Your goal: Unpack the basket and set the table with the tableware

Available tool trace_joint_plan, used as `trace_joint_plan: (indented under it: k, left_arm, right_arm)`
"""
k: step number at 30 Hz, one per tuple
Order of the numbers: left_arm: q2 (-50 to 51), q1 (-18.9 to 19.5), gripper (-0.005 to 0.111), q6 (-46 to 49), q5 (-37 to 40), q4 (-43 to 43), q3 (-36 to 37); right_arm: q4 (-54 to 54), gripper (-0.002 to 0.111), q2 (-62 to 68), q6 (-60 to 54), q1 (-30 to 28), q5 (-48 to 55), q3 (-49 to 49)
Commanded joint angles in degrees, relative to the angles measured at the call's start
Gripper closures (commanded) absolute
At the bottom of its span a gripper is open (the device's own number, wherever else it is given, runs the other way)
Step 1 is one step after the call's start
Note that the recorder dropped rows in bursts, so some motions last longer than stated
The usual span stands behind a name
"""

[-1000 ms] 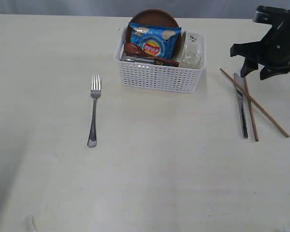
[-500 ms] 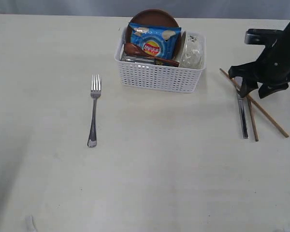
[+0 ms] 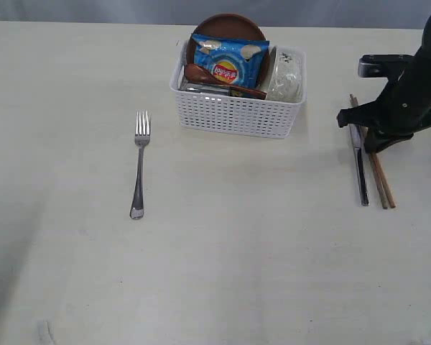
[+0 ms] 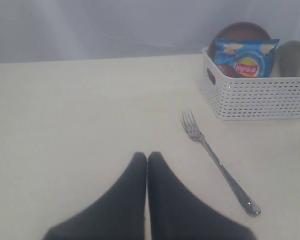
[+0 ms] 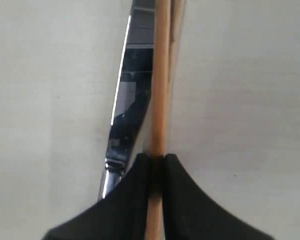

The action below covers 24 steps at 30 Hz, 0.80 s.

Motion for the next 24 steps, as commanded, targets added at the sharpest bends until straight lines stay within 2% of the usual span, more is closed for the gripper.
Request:
trace_joint_plan:
  k: [1, 8, 21, 23, 24]
  left_arm:
    - [-0.19, -0.33, 0.107, 0.04, -0.10, 0.01, 0.18]
    - [-0.19, -0.33, 0.107, 0.04, -0.10, 0.01, 0.18]
    - [-0.19, -0.33, 0.107, 0.04, -0.10, 0.01, 0.18]
    - [-0.19, -0.33, 0.107, 0.04, -0.10, 0.01, 0.18]
    - [-0.19, -0.33, 0.107, 0.04, -0.10, 0.01, 0.18]
  right_arm:
    - [-2.69, 0.109, 0.03, 3.60, -0.07, -0.99, 0.35]
    - [-6.59, 0.109, 0.03, 13.47, -0.07, -0.76, 0.35]
    - [-6.25, 0.108, -0.09, 14.00, -0.07, -0.38, 0.35]
    - [-6.14, 0.098, -0.18, 14.00, -0.07, -0.39, 0.35]
    - [-5.97, 0.085, -0.32, 14.00, -0.07, -0.23, -0.16]
